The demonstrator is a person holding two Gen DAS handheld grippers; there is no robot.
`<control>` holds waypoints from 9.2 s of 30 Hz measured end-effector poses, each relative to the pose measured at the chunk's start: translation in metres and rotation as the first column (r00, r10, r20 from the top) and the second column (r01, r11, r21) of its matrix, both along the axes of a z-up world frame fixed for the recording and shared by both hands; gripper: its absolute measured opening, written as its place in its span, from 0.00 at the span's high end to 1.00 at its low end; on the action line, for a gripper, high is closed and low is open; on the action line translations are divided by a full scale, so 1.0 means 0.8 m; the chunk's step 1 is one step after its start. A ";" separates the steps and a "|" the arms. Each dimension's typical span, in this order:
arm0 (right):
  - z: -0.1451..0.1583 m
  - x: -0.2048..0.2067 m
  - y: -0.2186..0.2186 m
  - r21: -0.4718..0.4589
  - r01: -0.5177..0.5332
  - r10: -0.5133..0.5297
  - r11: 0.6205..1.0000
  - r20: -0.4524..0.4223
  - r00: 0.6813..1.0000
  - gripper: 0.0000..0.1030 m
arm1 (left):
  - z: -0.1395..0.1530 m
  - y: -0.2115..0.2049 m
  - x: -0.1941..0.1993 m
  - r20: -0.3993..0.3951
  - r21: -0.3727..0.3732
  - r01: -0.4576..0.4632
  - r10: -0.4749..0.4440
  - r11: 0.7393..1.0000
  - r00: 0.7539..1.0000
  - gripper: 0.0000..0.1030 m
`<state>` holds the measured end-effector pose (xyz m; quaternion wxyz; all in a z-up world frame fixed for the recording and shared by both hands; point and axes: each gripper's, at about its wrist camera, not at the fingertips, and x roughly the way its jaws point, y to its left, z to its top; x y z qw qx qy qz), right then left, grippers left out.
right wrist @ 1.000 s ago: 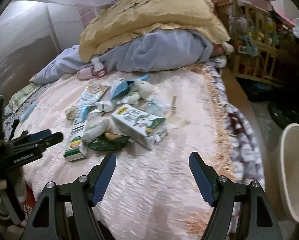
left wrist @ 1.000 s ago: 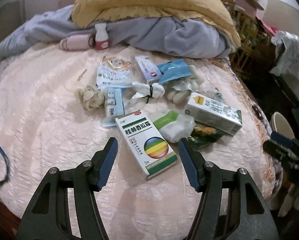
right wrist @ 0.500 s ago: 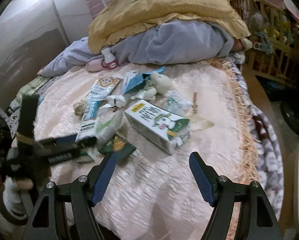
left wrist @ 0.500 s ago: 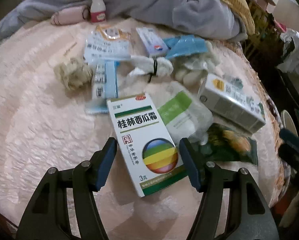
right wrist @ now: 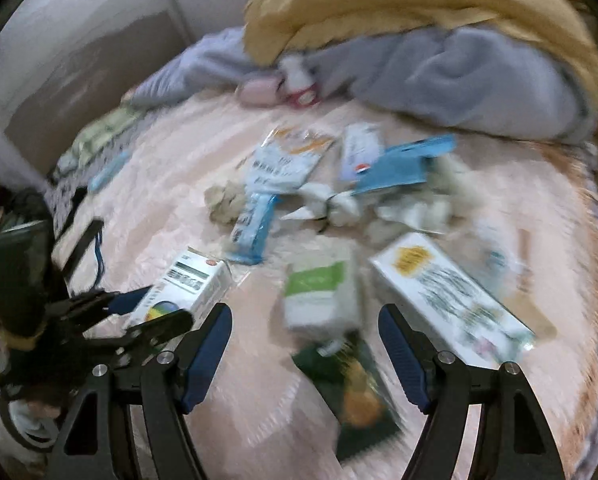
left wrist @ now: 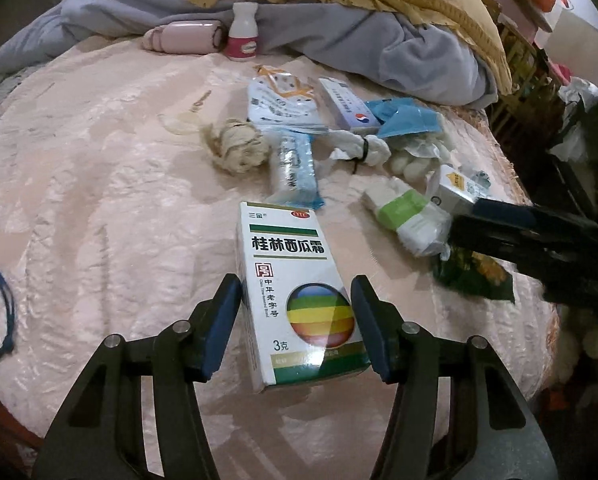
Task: Collect trash
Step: 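Grasp the white rainbow-logo medicine box with the left gripper while the right grasps the white-green packet, then carry the medicine box and white-green packet over the white bucket, then open the right gripper to drop the packet while the left drops the medicine box into the bucket, then move both open grippers back over the items on the bed, then grasp the blue-white wrapped packet with the left gripper while the right grasps the green cracker packet, then carry the blue-white packet and green cracker packet toward the white bucket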
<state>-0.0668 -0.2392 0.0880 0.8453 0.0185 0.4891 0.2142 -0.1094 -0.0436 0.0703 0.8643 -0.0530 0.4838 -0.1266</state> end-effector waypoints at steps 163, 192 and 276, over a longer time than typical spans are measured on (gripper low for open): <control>0.041 -0.191 -0.242 0.089 0.418 -0.427 0.904 0.154 0.891 0.32 | 0.090 -0.238 -0.026 0.215 0.104 0.248 -0.265 0.963 0.940 0.37; -0.051 -0.055 -0.048 -0.086 -0.093 0.099 0.992 0.072 0.992 0.68 | -0.044 -0.047 0.134 0.024 0.068 -0.063 0.061 0.996 0.998 0.65; 0.058 -0.288 -0.418 0.066 0.621 -0.612 0.781 0.278 0.741 0.73 | 0.083 -0.483 -0.090 0.177 0.094 0.613 -0.619 0.784 0.765 0.74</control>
